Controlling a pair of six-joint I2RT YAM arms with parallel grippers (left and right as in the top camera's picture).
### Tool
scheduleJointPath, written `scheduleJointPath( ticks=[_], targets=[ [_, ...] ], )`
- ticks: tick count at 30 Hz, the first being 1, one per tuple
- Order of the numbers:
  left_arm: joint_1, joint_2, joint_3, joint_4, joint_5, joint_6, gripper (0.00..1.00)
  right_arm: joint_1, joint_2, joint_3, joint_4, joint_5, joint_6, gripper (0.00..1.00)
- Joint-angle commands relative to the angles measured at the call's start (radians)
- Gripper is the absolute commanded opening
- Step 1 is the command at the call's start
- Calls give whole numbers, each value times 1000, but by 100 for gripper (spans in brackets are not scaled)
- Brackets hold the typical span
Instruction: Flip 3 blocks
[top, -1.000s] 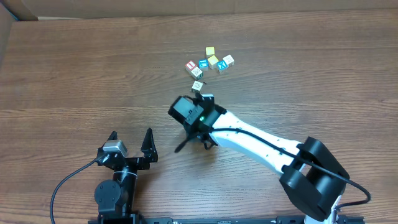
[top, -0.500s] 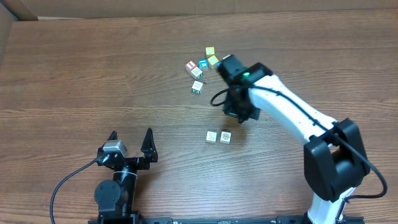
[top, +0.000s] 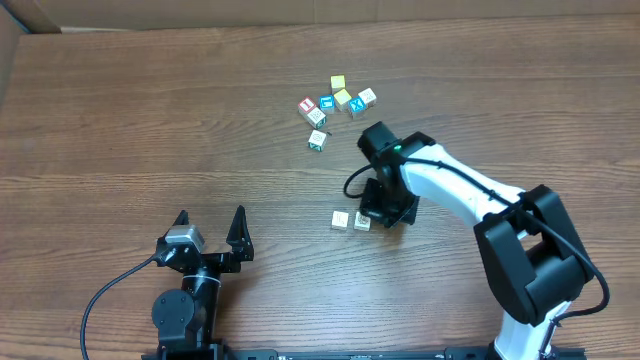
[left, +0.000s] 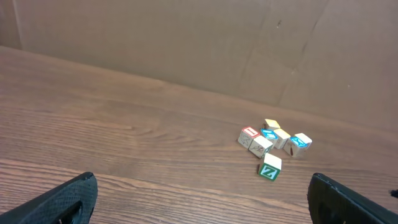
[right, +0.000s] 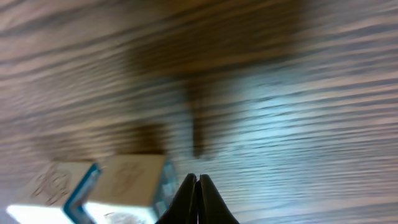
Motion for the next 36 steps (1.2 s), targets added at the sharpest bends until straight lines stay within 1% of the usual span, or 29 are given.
scheduleJointPath(
  ticks=[1,9,12,18,25,36],
  targets=[
    [-6,-9,-4,-3,-3,19,100,34,-18,-1,19,-16,0,4],
    [-6,-9,-4,-3,-3,19,100,45,-18,-1,34,-16,-6,4],
    [-6,-9,-4,-3,-3,19,100,45,-18,-1,53,-17,-71,4],
    [-6,-9,-4,-3,-3,19,100,46,-18,-1,59,-17,-84,4],
    [-6,-9,-4,-3,-3,19,100,45,-18,2,55,-18,-200,4],
    [-6,-9,-4,-3,-3,19,100,45,-18,5,48,-48,-229,4]
  ],
)
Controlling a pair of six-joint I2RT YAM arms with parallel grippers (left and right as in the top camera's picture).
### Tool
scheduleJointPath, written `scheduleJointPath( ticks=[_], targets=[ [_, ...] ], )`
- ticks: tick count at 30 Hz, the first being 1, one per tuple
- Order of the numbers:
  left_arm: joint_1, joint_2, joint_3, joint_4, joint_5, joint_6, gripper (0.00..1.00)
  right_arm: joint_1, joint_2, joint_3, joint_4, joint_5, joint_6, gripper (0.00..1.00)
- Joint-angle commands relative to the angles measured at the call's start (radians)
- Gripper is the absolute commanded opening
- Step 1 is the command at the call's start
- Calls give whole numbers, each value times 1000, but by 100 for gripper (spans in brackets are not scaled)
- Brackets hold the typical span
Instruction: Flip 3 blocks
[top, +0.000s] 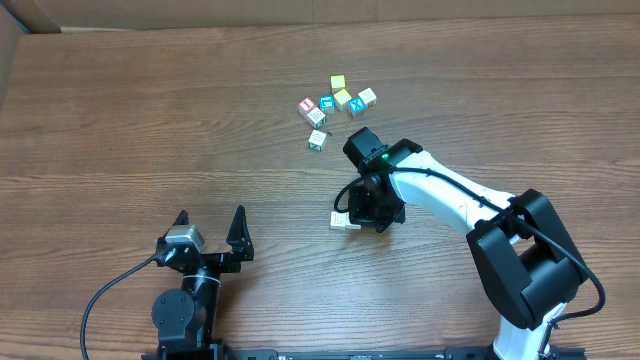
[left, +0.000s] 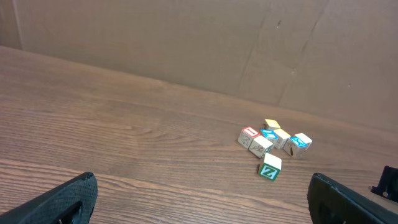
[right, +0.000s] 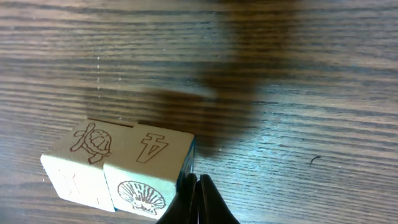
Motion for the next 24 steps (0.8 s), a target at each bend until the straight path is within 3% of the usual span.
scheduleJointPath(
  ticks=[1,11,13,16,18,24],
  targets=[
    [-6,-9,-4,-3,-3,20,100,-2,-18,10,-13,-17,-29,4],
    [-6,-9,-4,-3,-3,20,100,-26,-18,126,-126,64,-37,4],
    [-6,-9,-4,-3,-3,20,100,-32,-18,174,-132,60,-59,10],
    [-6,-9,-4,-3,-3,20,100,-32,-18,195,-75,60,-59,9],
    [-6,-9,-4,-3,-3,20,100,-29,-16,194,-20,61,-59,4],
    [-6,-9,-4,-3,-3,20,100,-6,1,177,55,74,-58,4]
  ],
)
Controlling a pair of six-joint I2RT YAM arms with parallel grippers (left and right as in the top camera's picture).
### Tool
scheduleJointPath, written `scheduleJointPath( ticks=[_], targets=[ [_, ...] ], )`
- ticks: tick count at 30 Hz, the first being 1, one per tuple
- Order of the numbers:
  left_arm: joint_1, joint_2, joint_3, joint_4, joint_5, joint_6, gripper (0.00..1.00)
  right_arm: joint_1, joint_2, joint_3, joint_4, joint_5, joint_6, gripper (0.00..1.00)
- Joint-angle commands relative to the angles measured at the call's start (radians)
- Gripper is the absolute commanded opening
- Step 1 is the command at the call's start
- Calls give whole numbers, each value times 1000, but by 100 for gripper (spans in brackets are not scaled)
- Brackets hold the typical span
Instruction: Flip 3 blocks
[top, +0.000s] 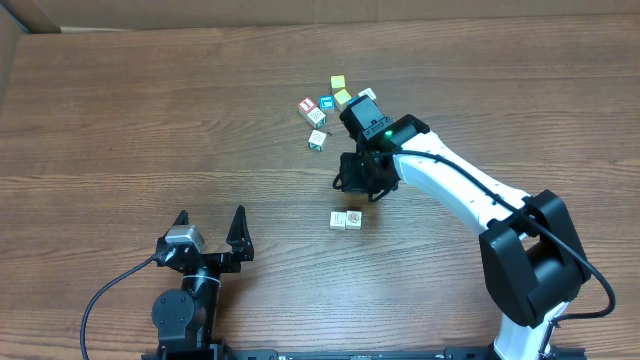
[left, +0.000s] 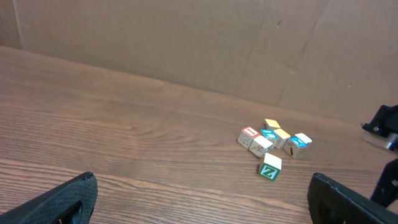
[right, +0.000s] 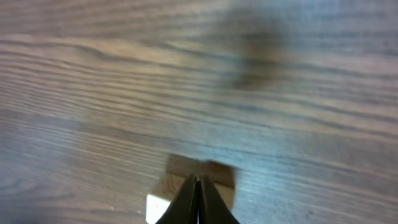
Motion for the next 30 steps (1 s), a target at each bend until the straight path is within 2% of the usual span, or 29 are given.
scheduleJointPath(
  ticks=[1,9,13,30],
  targets=[
    [-6,-9,-4,-3,-3,20,100,22,5,3,18,26,0,4],
    [-6,-9,-4,-3,-3,20,100,47,10,-53,51,39,0,4],
    [-6,-9,-4,-3,-3,20,100,50,10,-77,76,113,39,4],
    [-6,-9,-4,-3,-3,20,100,82,10,-124,74,49,56,4]
  ],
)
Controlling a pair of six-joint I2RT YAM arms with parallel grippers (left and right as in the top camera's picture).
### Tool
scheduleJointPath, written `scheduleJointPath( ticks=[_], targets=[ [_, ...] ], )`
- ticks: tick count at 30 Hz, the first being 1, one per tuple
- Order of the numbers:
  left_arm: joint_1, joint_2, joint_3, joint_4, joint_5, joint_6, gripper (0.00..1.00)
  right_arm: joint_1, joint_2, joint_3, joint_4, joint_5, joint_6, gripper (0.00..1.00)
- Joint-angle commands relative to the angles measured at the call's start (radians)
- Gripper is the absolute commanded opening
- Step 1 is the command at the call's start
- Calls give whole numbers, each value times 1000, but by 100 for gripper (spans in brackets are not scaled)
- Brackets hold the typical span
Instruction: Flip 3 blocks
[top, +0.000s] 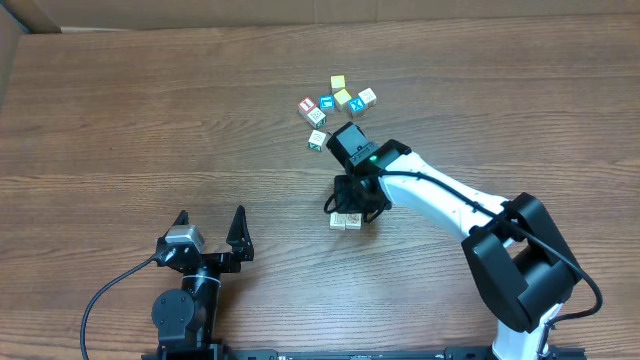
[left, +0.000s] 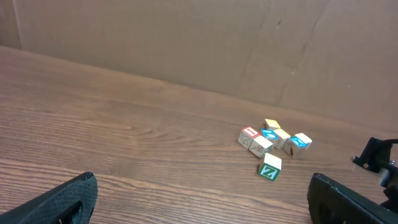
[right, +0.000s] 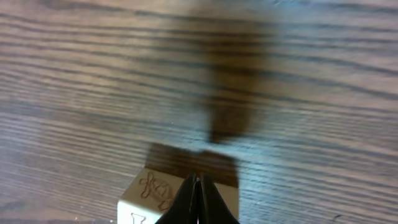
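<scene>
Two pale wooden blocks (top: 345, 222) lie side by side at mid-table. My right gripper (top: 352, 203) stands shut right over them from the far side. In the right wrist view its tips (right: 198, 186) sit on the top face of a pale block (right: 155, 190) with a brown line drawing. A cluster of coloured blocks (top: 337, 100) lies farther back, with a green-letter block (top: 317, 140) nearest the pair. In the left wrist view the cluster (left: 273, 138) and the green Z block (left: 270, 168) also show. My left gripper (top: 211, 233) is open near the front edge, holding nothing.
Cardboard walls (left: 186, 43) close off the far side of the brown wooden table (top: 120, 120). The right arm's white links (top: 450, 200) stretch from the front right corner toward the middle.
My right gripper has moved from the gap between the cluster and the pair down onto the pair of pale blocks. The block now fills more of the right wrist view. The left arm is unchanged.
First my shut right gripper stood just right of the pair, which had a small gap between them. Then it was over the right block. Then it was back toward the cluster with the two blocks touching. Now it is at the pair again.
</scene>
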Motion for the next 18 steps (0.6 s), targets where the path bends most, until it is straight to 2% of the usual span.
scheduleJointPath(
  ticks=[1,18],
  targets=[
    [-6,-9,-4,-3,-3,20,100,3,5,-4,0,-19,7,4],
    [-6,-9,-4,-3,-3,20,100,-3,5,-1,-3,-40,7,5]
  ],
)
